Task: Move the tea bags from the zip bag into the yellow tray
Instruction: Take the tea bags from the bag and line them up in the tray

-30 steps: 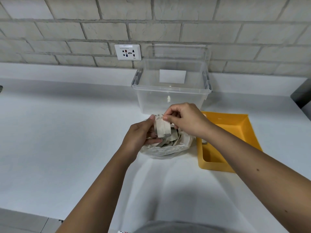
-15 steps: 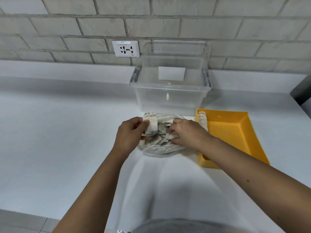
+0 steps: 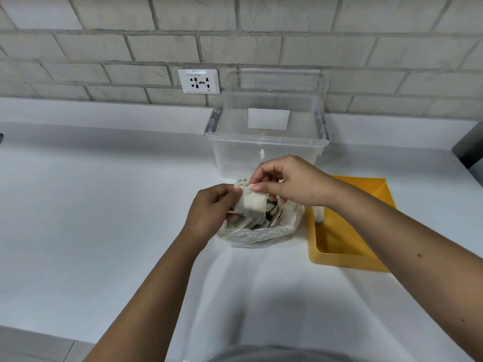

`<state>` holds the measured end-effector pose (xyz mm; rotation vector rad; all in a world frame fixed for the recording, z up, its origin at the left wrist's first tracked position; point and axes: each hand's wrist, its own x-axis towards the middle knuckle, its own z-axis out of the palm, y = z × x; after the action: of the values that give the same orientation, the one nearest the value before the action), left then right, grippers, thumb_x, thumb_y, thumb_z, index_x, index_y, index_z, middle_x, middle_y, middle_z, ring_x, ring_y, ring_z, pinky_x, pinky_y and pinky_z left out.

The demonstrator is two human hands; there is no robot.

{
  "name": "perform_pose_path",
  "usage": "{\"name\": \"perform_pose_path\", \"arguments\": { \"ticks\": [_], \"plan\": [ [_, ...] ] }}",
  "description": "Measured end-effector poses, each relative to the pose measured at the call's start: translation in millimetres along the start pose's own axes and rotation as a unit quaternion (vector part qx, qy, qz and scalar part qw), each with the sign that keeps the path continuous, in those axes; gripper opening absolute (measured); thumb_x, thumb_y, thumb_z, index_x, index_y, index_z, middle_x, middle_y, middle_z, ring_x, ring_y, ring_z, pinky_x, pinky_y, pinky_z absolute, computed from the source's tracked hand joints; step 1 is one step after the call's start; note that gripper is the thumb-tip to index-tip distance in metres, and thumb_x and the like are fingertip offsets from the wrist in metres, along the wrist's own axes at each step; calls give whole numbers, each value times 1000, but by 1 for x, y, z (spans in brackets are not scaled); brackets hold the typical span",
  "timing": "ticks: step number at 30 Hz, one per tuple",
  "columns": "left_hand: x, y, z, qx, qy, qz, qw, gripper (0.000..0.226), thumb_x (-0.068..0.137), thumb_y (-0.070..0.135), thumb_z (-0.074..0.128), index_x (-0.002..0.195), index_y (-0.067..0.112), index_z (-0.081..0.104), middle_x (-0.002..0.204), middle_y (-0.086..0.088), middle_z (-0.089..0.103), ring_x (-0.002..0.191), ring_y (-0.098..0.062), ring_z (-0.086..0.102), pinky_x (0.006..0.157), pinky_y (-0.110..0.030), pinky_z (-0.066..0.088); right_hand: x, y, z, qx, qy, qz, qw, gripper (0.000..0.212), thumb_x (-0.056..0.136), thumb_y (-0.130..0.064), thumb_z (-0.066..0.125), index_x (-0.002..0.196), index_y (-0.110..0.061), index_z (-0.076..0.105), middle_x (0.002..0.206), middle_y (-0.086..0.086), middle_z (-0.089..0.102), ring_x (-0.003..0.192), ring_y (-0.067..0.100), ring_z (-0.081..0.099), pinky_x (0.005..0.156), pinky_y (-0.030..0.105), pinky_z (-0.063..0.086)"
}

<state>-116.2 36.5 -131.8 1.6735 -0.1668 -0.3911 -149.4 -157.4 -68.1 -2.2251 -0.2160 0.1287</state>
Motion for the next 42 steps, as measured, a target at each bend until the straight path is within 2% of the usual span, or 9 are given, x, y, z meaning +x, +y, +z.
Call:
{"name": "perform_pose_path", "arguments": {
  "ticks": [5,9,13,18,22,25,30,38,42],
  "plan": [
    [-5,4,2,-67,-22,-54,996,19,100,15,57,98,8,75,89,-17,72,80,-28,71,64,-30,60,10,17,9,4,32,14,999,8,86,-21,73,93,-18,75,72,-2,69,60,5,61,53,20,49],
    [-5,2,-1,-65,-25,-79,994,25,101,21,55,104,4,73,100,-35,66,92,-48,68,69,-32,61,15,22,16,10,68,11,998,6,85,-21,74,90,-18,75,71,-2,68,59,8,59,53,18,47],
    [-9,4,-1,-55,-46,-53,996,22,97,22,63,100,3,73,91,-18,76,85,-31,75,74,-34,62,20,21,24,18,93,6,996,6,83,-21,76,89,-18,75,72,1,70,57,8,59,54,24,52],
    [-4,2,-11,5,64,-2,998,11,94,14,67,94,7,75,78,-10,76,71,-14,72,60,-24,58,21,28,43,46,140,28,989,9,85,-23,74,90,-16,71,80,3,69,58,7,60,56,27,53],
    [-1,-3,-21,26,103,6,994,11,94,18,66,92,11,75,81,-11,76,75,-15,71,64,-25,59,19,43,61,-81,34,23,996,10,78,-15,78,87,-18,77,82,-10,66,66,-4,56,68,18,43],
    [-2,-6,-20,23,103,0,994,11,94,18,66,92,11,75,83,-12,75,75,-15,70,63,-23,58,22,50,73,-206,-51,6,977,24,77,-14,74,98,-24,75,99,-7,64,91,9,59,81,25,46],
    [-2,-7,-18,25,94,-5,995,11,94,18,66,92,12,75,84,-12,75,76,-14,70,62,-22,57,26,53,78,-264,-59,-19,962,18,82,-18,71,99,-19,75,110,1,63,104,21,59,84,31,47],
    [1,-3,-20,22,128,-1,992,14,93,21,66,85,16,77,81,-6,75,83,-22,71,73,-33,61,6,39,39,-169,83,-10,982,9,85,-29,72,90,-22,75,91,-5,61,77,8,58,74,26,47],
    [-3,3,-11,4,132,4,991,14,94,22,65,89,17,77,85,-5,76,87,-21,73,71,-29,60,-4,22,23,84,123,48,988,2,84,-21,75,85,-21,73,67,-13,66,56,2,54,58,20,47]
  ]
}}
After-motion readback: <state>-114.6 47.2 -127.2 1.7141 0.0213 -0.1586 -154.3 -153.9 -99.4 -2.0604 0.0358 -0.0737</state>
